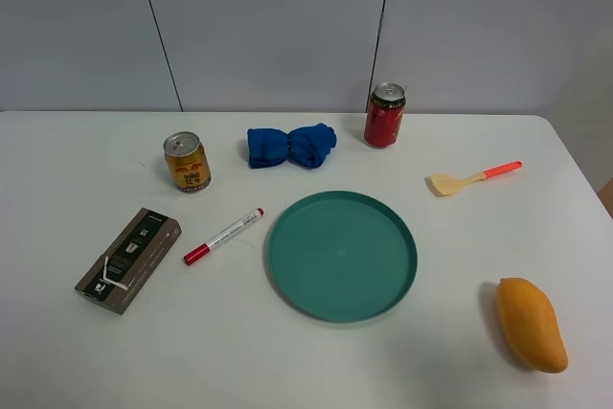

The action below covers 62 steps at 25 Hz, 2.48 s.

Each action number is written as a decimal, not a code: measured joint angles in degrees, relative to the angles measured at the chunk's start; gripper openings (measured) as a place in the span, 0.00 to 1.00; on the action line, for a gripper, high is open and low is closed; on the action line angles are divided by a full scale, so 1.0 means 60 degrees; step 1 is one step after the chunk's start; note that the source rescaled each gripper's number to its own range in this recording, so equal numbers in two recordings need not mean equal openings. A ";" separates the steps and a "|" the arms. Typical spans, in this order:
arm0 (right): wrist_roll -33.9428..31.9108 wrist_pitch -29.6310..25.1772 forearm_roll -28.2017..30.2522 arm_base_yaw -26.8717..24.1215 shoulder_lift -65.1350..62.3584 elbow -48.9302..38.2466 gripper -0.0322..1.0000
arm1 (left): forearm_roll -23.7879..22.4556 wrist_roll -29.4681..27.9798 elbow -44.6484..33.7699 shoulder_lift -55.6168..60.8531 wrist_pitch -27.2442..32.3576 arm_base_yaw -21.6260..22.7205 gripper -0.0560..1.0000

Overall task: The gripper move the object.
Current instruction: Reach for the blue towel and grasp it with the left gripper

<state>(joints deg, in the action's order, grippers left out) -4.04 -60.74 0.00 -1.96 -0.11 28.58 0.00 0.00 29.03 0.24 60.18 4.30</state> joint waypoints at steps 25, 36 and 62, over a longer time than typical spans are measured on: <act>0.0000 0.0000 0.0000 0.0000 0.0000 0.0000 1.00 | 0.0000 0.0000 0.0000 0.0000 0.0000 0.0000 1.00; 0.0000 0.0000 0.0000 0.0000 0.0000 0.0000 1.00 | 0.0232 0.1179 0.1443 -0.5157 -0.0658 0.0000 0.83; 0.0000 0.0000 0.0000 0.0000 0.0000 0.0000 1.00 | 0.0929 0.9100 1.1614 -1.8159 -0.1034 -0.4385 0.82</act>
<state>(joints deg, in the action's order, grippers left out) -4.04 -60.74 0.00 -1.96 -0.11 28.58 5.57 54.60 98.71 -108.71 53.97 -22.01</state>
